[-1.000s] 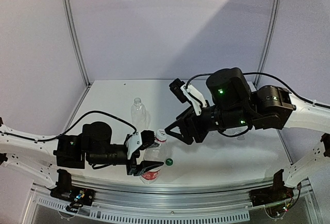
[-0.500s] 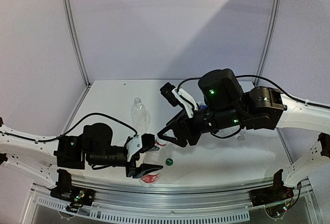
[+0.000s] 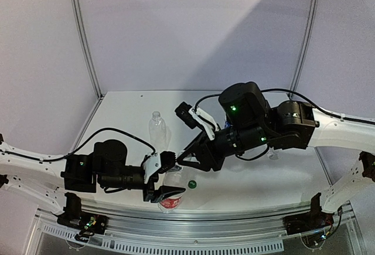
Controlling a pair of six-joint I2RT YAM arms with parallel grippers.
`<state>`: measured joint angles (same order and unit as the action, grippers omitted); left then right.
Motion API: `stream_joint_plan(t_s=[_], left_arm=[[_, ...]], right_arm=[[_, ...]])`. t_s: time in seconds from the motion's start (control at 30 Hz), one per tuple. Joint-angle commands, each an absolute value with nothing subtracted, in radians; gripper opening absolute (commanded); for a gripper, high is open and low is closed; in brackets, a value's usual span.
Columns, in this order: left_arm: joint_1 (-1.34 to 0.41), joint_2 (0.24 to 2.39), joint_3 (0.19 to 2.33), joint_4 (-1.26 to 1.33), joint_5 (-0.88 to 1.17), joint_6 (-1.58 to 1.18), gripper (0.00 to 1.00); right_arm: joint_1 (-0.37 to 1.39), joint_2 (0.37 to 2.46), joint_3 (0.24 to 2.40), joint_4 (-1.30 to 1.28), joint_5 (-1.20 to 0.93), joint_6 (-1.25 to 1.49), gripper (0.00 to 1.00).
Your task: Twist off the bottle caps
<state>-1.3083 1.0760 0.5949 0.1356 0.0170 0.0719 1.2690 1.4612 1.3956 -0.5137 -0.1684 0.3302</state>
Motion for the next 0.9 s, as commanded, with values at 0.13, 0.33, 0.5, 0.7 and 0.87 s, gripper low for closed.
stream_joint_plan(t_s=[0.13, 0.33, 0.5, 0.7, 0.87], left_arm=[[-1.315, 1.057, 0.584, 0.160, 0.005, 0.063, 0.73], [-1.315, 1.043, 0.523, 0.255, -0.098, 0.035, 0.94], [-1.316, 1.130, 0.568, 0.210, -0.083, 0.054, 0.90], [-1.315, 1.202, 0.602, 0.186, -0.024, 0.062, 0.81], [-1.315, 1.144, 0.571, 0.218, -0.009, 0.060, 0.80]], right_arm=[[1.270, 1.455, 1.387, -0.492, -0.129, 0.321, 0.04], [1.270, 1.393, 1.388, -0.505, -0.072, 0.326, 0.00], [1.269, 1.351, 1.404, -0.548, -0.065, 0.332, 0.00], [1.269, 1.337, 1.395, -0.567, -0.056, 0.329, 0.00], [1.270, 1.319, 1.390, -0.577, -0.034, 0.329, 0.00]])
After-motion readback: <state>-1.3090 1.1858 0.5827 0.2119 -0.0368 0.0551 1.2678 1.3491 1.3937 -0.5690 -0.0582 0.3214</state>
